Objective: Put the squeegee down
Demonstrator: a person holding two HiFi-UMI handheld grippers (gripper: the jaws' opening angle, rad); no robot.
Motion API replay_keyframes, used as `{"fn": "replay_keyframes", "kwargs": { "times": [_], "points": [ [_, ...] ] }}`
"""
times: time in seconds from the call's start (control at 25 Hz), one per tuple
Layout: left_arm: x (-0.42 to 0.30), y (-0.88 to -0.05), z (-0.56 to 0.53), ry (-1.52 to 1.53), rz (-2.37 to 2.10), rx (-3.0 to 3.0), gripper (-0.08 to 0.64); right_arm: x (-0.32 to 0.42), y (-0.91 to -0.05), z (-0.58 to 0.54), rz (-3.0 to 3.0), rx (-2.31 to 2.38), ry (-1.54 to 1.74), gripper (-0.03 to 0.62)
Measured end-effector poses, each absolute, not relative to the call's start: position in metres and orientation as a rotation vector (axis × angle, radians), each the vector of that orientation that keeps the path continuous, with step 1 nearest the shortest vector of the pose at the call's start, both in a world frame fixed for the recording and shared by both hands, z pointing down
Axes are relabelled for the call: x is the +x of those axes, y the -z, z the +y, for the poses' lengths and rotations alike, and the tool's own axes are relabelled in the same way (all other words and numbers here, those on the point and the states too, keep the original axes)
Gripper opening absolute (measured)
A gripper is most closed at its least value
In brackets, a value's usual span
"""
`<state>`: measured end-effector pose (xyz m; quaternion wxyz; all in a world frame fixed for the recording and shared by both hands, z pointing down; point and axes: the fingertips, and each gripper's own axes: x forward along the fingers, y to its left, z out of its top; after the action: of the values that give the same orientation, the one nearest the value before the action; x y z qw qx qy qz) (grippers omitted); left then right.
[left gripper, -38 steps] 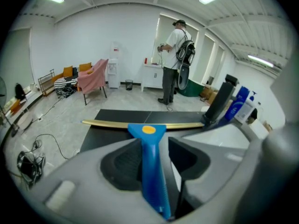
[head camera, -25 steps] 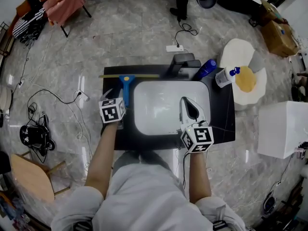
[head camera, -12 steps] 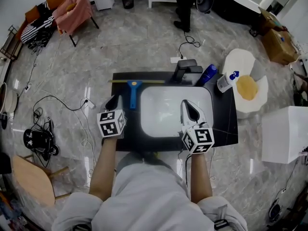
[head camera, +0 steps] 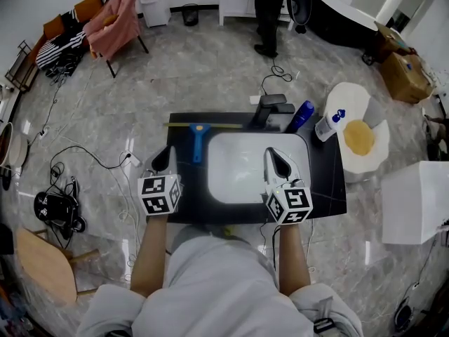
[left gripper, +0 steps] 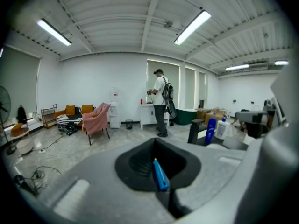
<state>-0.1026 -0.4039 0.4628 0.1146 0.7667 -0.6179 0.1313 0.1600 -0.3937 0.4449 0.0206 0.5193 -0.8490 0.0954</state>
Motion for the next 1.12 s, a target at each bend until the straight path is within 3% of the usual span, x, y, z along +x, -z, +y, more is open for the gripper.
{"fn": "replay_keyframes", "kwargs": {
  "times": [1.12],
  "points": [
    [-0.112,-0.418,-0.378,-0.275,-1.861,2.394,-0.002,0.164,-0.435,-0.367,-2.642,1.615,-0.226,0.003]
  ]
}}
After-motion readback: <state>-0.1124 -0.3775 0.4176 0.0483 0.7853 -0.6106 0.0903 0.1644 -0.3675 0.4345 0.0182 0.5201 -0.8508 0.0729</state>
